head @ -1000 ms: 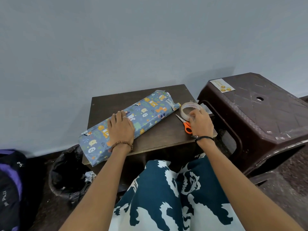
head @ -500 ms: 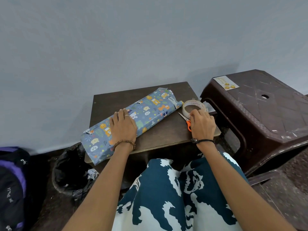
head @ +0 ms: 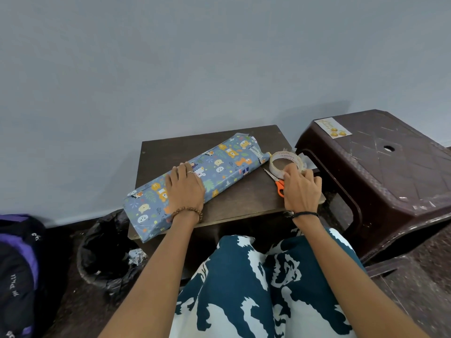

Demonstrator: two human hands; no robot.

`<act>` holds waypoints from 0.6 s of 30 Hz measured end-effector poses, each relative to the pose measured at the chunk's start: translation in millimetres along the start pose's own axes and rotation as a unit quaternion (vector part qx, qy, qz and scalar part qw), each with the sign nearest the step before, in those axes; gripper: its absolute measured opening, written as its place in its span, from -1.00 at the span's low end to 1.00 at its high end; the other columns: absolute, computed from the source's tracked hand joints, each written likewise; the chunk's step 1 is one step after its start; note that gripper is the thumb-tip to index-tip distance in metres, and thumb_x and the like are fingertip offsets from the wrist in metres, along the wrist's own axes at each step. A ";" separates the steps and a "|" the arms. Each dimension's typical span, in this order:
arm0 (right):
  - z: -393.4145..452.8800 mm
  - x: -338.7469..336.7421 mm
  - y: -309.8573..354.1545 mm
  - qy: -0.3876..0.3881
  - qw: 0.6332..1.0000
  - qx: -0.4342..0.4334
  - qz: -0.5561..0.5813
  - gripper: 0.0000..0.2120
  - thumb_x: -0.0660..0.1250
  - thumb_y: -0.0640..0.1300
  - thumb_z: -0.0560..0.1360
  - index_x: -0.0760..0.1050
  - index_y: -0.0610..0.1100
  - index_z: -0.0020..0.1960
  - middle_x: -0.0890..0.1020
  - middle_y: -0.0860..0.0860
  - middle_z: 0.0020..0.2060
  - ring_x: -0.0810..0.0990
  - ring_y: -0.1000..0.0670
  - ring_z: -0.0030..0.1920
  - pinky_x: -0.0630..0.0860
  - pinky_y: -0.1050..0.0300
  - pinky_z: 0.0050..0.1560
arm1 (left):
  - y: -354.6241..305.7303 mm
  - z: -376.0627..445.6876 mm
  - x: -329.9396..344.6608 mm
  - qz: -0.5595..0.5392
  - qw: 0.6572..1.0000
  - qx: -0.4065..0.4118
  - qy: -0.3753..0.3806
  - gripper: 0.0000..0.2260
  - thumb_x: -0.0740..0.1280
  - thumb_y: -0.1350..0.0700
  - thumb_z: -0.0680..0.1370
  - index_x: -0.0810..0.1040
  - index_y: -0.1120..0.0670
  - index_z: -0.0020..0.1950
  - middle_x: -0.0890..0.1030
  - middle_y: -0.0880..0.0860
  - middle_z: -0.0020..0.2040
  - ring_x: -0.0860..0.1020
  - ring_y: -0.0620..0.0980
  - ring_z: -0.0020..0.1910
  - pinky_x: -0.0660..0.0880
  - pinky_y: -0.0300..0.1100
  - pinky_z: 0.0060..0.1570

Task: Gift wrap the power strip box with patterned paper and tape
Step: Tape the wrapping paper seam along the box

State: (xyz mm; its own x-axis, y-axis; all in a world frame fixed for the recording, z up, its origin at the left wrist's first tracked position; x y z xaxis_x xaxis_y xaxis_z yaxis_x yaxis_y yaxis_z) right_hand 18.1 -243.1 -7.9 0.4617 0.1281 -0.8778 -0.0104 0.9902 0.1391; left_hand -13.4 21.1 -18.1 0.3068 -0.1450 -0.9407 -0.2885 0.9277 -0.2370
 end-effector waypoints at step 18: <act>59.1 -1.8 184.2 0.284 0.862 -0.289 0.305 -0.86 0.29 -0.23 0.51 0.54 -0.31 -0.03 0.45 -0.07 -0.13 0.39 0.04 -0.10 0.26 0.24 -0.12 | 0.4 1.2 1.2 0.006 1.000 -0.010 0.009 -0.62 -0.01 0.11 0.61 0.25 0.19 0.41 0.33 0.09 0.34 0.24 0.09 0.38 0.09 -0.02 0.40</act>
State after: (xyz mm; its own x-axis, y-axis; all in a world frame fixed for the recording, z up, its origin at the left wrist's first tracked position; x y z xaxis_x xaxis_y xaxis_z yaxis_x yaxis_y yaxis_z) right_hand 67.8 -64.2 46.3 -0.2940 0.4786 -0.8274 -0.6131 0.5696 0.5474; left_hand -12.0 21.7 -19.0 0.2862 -0.1403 -0.9478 -0.3106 0.9222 -0.2302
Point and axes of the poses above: each hand's wrist, its own z-axis towards the middle knuckle, its own x-axis out of the palm, y = z × x, the point moved 7 cm from there along z, towards the middle knuckle
